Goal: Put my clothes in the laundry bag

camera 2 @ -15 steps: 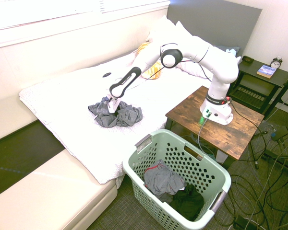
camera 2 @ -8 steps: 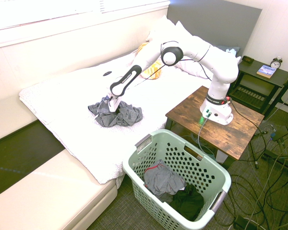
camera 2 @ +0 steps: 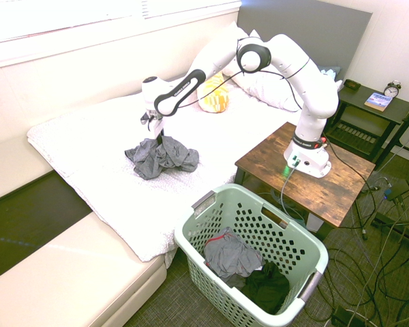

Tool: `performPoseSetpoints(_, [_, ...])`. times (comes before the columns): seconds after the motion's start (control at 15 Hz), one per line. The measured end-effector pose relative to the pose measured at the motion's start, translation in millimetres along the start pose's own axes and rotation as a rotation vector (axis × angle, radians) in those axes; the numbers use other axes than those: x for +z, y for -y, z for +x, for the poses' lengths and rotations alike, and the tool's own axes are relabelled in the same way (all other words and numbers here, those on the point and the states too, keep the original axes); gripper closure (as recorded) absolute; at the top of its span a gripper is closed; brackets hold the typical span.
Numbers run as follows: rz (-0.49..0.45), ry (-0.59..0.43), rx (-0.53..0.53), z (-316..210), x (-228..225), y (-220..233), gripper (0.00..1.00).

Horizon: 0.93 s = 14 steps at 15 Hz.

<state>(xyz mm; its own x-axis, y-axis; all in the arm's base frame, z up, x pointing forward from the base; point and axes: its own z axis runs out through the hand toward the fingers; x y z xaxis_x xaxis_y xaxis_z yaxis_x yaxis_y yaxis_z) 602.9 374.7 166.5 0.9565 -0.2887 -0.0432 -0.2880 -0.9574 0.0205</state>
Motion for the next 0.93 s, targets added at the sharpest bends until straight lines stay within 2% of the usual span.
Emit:
performPoseSetpoints(0.2, [0.027, -0.070, -0.026, -59.4, -70.7, 23.7, 1.00])
performPoseSetpoints(0.4, [0.013, -0.141, -0.085, -162.8, -117.4, 46.3, 1.00])
performPoseSetpoints(0.67, [-0.009, -0.197, -0.172, -333.6, -143.9, 42.9, 1.00])
performPoseSetpoints(0.8, [-0.025, -0.206, -0.203, -414.8, -144.6, 18.1, 1.00])
performPoseSetpoints(0.93, [-0.057, -0.217, -0.222, -475.0, -130.2, -15.0, 1.00])
